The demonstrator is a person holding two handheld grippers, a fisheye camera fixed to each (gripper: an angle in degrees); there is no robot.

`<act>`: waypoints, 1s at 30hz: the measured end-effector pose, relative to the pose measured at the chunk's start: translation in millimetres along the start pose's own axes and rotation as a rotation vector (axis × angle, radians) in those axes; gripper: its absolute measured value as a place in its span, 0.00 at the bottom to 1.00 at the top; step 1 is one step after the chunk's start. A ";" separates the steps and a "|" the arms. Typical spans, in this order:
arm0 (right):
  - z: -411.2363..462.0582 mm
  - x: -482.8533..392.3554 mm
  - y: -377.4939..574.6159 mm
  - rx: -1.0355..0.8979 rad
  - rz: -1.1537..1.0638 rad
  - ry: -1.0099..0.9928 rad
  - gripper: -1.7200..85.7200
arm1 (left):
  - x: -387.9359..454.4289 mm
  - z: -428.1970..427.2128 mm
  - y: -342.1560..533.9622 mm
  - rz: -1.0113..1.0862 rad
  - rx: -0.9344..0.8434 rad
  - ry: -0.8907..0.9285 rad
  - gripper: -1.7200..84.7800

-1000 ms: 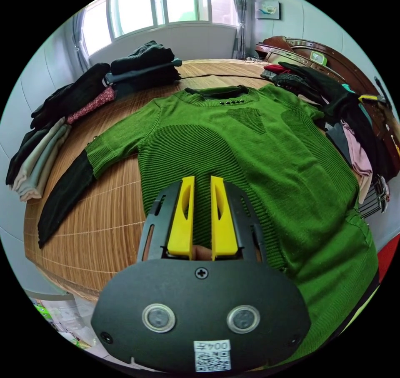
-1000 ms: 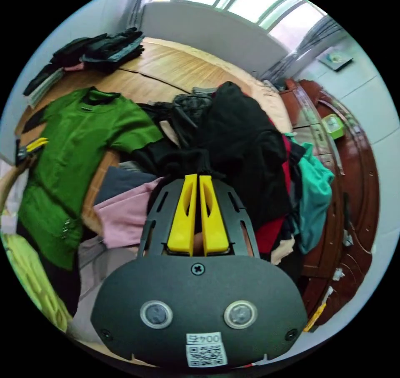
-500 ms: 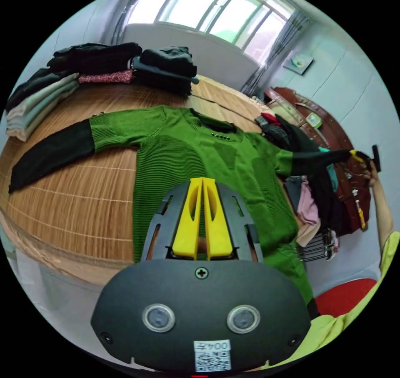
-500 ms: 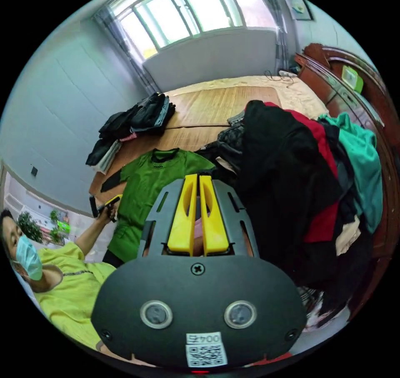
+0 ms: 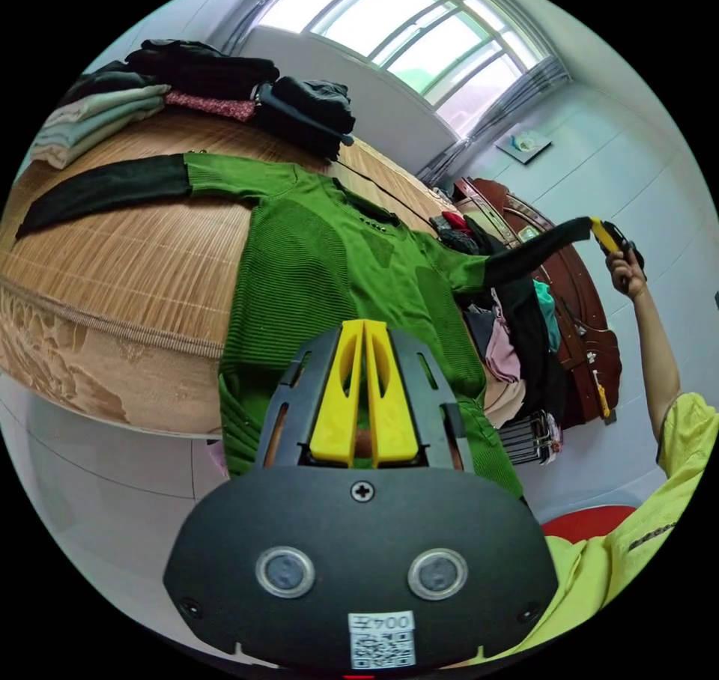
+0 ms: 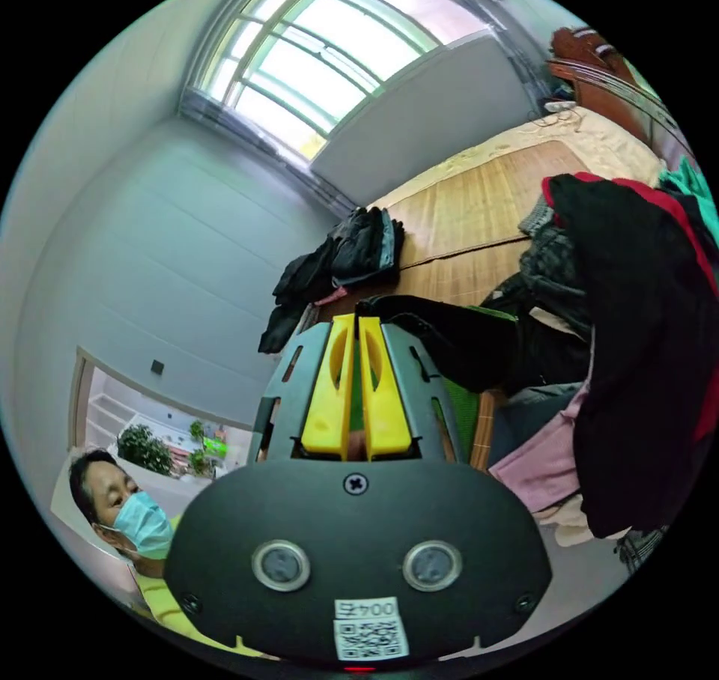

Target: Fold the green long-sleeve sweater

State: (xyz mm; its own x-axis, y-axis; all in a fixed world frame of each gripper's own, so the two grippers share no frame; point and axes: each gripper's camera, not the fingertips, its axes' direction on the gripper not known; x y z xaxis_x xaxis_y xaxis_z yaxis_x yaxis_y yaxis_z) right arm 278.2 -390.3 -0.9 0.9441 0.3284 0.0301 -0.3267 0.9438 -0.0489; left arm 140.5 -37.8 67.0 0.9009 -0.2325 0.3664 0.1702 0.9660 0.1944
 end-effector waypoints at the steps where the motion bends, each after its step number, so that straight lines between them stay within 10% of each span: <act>1: 15.0 -12.5 -2.7 -0.014 -0.009 0.007 0.01 | -1.6 -0.9 2.2 0.005 -0.003 -0.001 0.02; 14: 431.1 -171.9 120.2 -0.360 -0.306 0.271 0.09 | -16.5 -8.7 26.3 -0.028 -0.002 0.047 0.02; 22: 328.6 -191.2 281.5 0.305 -0.551 0.510 0.13 | -12.9 -3.6 39.7 -0.035 -0.005 0.016 0.03; 26: 332.7 -71.1 312.4 -0.149 -0.233 0.427 0.06 | 14.3 13.9 28.5 0.052 -0.033 -0.033 0.04; 30: 272.9 -16.1 372.9 0.123 -0.046 0.298 0.08 | 47.0 37.3 -2.3 0.152 -0.053 -0.098 0.07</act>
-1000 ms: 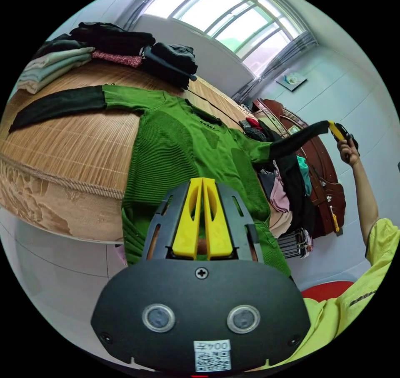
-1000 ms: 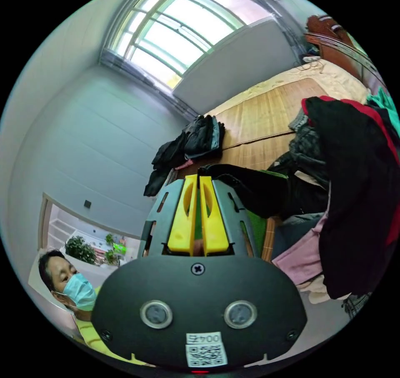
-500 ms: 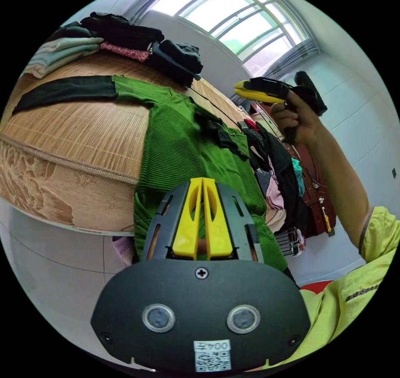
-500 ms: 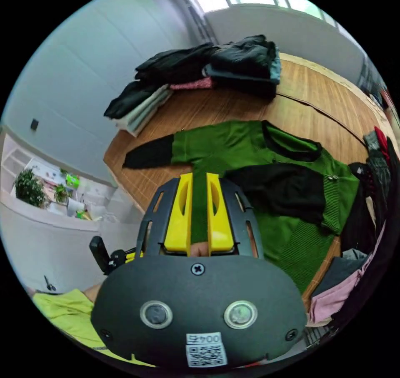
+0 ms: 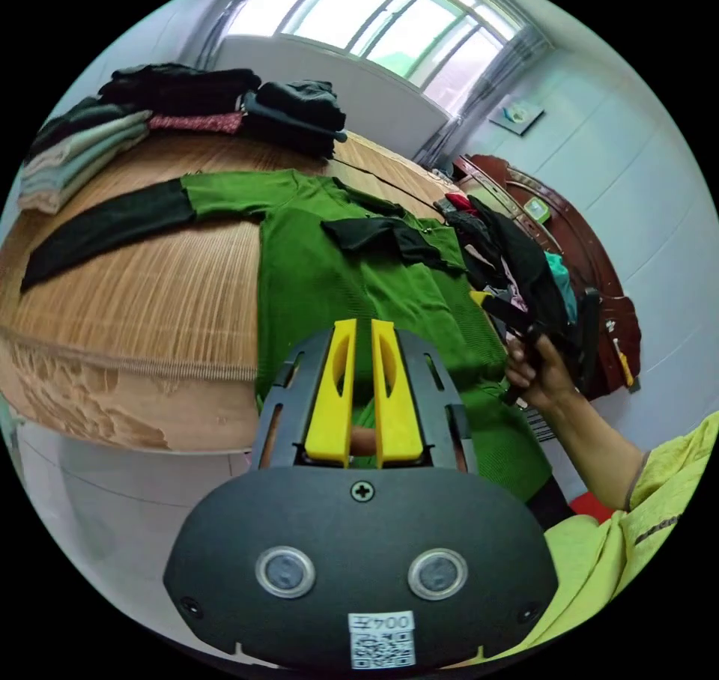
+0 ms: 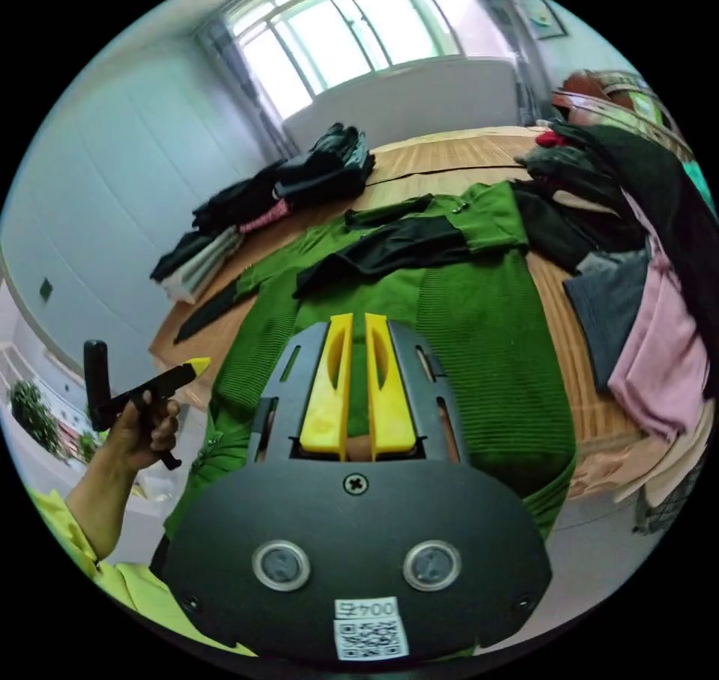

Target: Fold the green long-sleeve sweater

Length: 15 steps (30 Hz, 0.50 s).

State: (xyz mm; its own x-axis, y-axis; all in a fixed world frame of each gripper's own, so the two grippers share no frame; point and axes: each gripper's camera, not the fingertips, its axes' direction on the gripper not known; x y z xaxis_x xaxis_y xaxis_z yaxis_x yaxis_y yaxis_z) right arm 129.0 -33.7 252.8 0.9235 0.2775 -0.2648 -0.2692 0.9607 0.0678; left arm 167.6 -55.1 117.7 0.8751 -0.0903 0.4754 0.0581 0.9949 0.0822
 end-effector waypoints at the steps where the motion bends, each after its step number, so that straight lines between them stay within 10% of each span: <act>1: 0.7 6.9 7.7 -0.002 0.022 -0.020 0.09 | 11.6 10.7 -16.6 0.047 -0.016 -0.024 0.08; 15: -22.8 11.7 64.1 0.044 0.062 -0.087 0.02 | 143.5 189.2 -122.9 0.667 -0.250 -0.515 0.09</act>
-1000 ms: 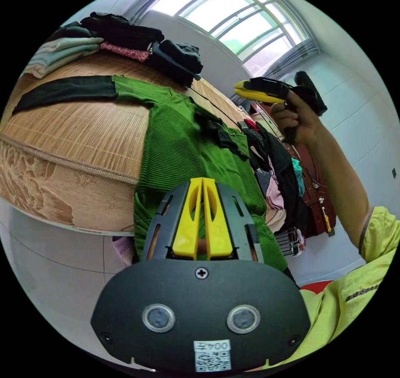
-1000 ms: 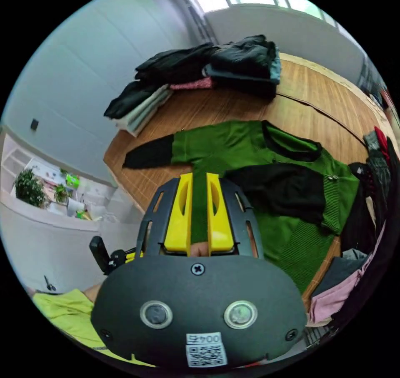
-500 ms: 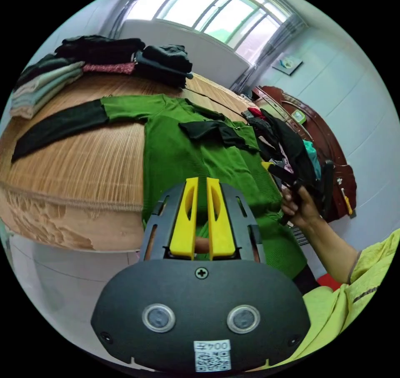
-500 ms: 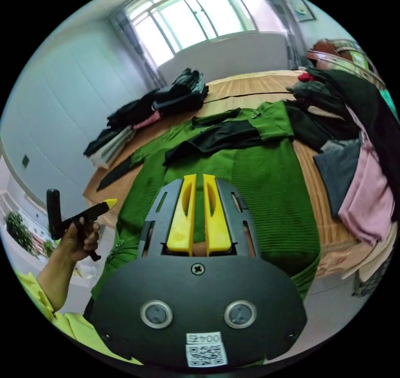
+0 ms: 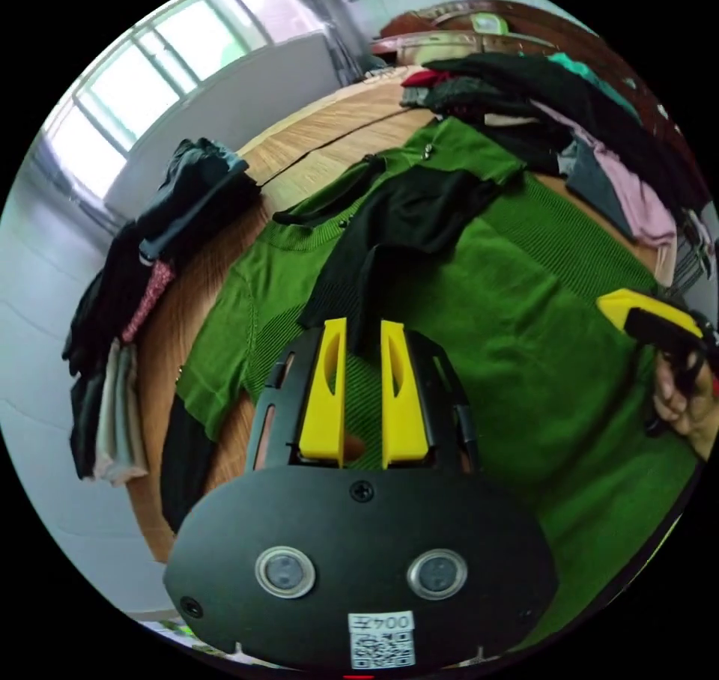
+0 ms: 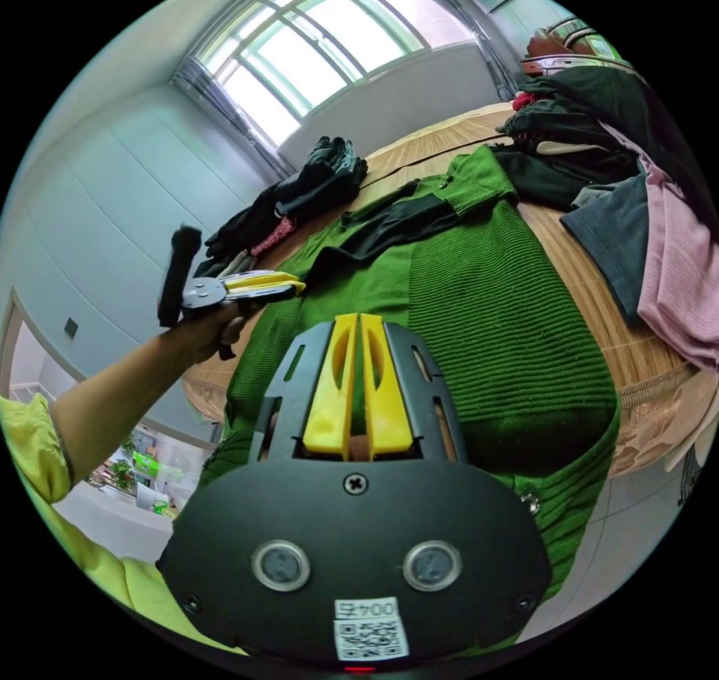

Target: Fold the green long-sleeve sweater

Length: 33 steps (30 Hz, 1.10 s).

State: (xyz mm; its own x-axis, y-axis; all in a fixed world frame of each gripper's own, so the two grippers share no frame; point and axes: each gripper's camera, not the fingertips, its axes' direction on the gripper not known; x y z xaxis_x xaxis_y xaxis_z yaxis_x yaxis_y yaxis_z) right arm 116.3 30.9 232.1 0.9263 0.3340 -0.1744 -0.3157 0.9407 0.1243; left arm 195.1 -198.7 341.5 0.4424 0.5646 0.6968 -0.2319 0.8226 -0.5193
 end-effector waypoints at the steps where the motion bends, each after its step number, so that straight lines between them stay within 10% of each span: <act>1: -0.8 -0.8 1.3 0.000 0.000 -0.001 0.02 | 1.5 5.4 -7.3 0.014 -0.017 -0.020 0.07; 12: -12.9 -12.1 20.8 -0.011 0.017 -0.026 0.01 | 10.2 -12.5 -2.2 0.463 -0.038 -0.205 0.09; 22: -19.1 -27.6 34.7 -0.018 0.005 -0.036 0.01 | -112.6 1.1 -53.8 -0.410 0.060 0.209 0.04; 33: -24.9 -38.5 44.5 -0.015 0.019 -0.051 0.01 | -74.6 37.0 -103.0 -0.253 -0.062 0.244 0.07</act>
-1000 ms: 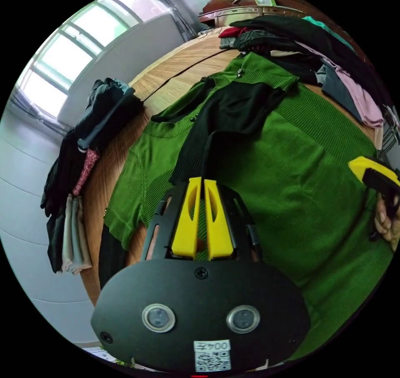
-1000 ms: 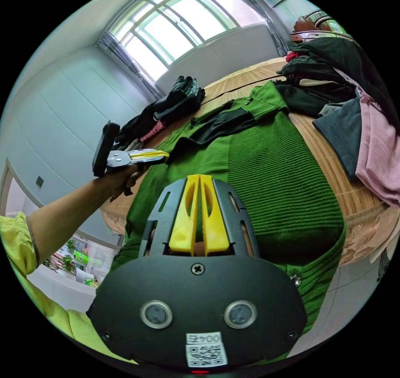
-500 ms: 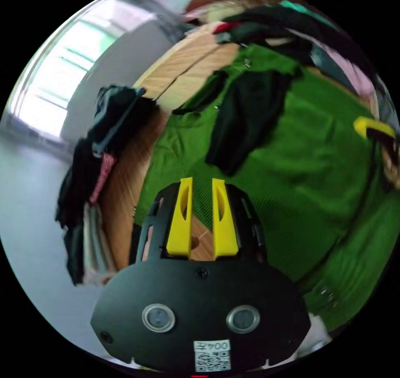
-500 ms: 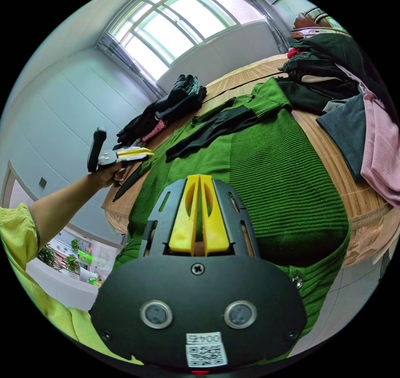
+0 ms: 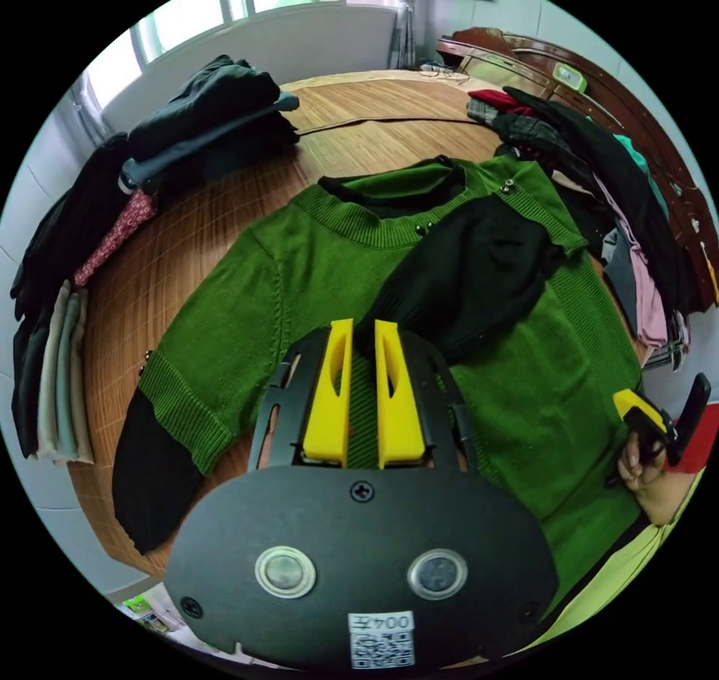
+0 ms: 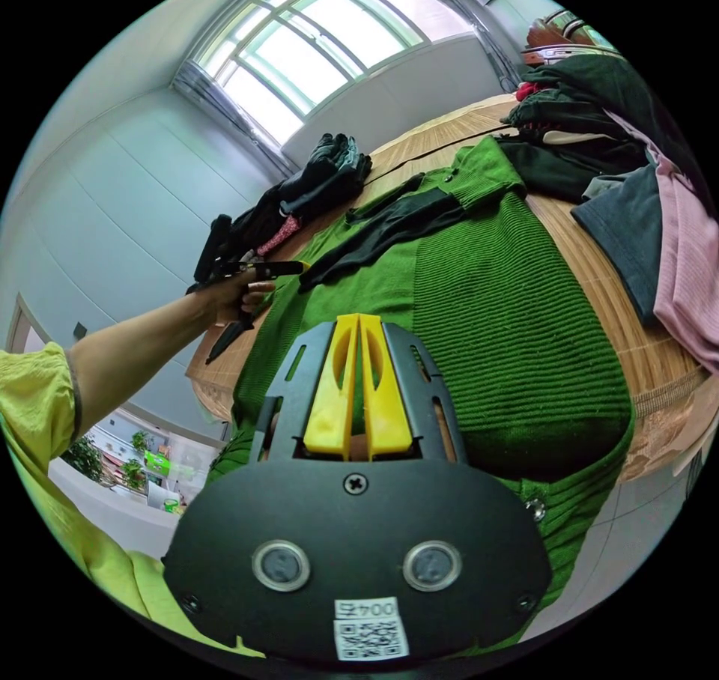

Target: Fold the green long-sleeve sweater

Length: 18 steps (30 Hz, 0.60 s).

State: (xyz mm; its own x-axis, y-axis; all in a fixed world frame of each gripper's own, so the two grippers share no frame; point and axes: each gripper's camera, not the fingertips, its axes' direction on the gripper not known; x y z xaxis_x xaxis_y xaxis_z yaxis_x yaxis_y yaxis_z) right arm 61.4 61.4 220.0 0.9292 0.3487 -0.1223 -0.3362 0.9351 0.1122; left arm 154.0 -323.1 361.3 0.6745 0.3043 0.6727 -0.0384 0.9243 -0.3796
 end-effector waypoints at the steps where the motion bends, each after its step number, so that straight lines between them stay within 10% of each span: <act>1: -0.4 -0.6 0.6 0.001 0.000 0.000 0.01 | 1.7 2.5 -1.0 -0.003 -0.003 0.003 0.08; 18: -5.9 -12.8 7.9 0.007 0.018 -0.014 0.01 | 27.1 -33.9 -20.8 -0.056 0.185 -0.091 0.04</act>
State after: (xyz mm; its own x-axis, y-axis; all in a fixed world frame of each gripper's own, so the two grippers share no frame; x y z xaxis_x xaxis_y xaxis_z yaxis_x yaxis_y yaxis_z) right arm 46.0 64.7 216.7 0.9250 0.3647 -0.1067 -0.3519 0.9281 0.1215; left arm 198.1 -341.9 365.9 0.6103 0.2631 0.7472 -0.1428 0.9643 -0.2229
